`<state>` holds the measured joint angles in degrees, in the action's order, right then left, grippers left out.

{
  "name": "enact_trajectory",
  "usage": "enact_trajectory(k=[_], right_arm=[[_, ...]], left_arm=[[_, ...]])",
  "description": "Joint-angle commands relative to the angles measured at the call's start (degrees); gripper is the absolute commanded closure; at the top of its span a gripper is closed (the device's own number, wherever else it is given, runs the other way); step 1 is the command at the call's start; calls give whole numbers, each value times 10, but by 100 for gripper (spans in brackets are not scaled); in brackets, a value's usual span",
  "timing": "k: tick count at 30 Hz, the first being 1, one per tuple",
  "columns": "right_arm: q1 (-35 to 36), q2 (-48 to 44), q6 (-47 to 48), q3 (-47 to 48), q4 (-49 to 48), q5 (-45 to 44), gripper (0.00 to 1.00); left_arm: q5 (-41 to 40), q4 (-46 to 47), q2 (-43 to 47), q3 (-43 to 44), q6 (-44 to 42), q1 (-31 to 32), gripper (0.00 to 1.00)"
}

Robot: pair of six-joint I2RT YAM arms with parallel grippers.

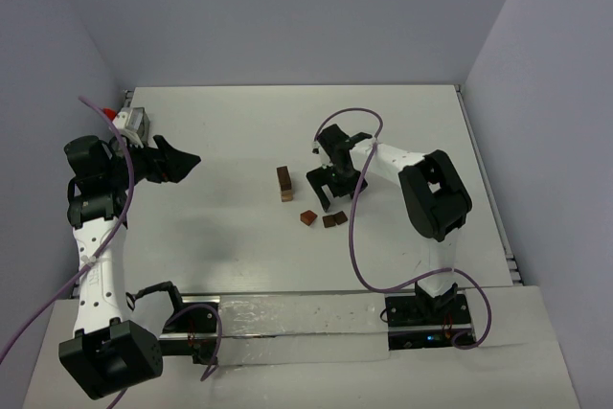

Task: Build the wood block tower

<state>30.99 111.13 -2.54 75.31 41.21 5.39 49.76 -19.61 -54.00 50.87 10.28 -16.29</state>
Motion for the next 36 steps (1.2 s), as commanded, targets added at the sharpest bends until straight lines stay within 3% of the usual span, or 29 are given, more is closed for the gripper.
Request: enact_trajectory(k=[1, 36], right_arm=[[11, 37, -27, -36, 10, 56, 1], [21, 11, 3, -63, 1, 50, 1]], left_arm=[[14, 27, 5, 4, 0, -2, 1], [16, 27, 7, -2, 1, -3, 1]])
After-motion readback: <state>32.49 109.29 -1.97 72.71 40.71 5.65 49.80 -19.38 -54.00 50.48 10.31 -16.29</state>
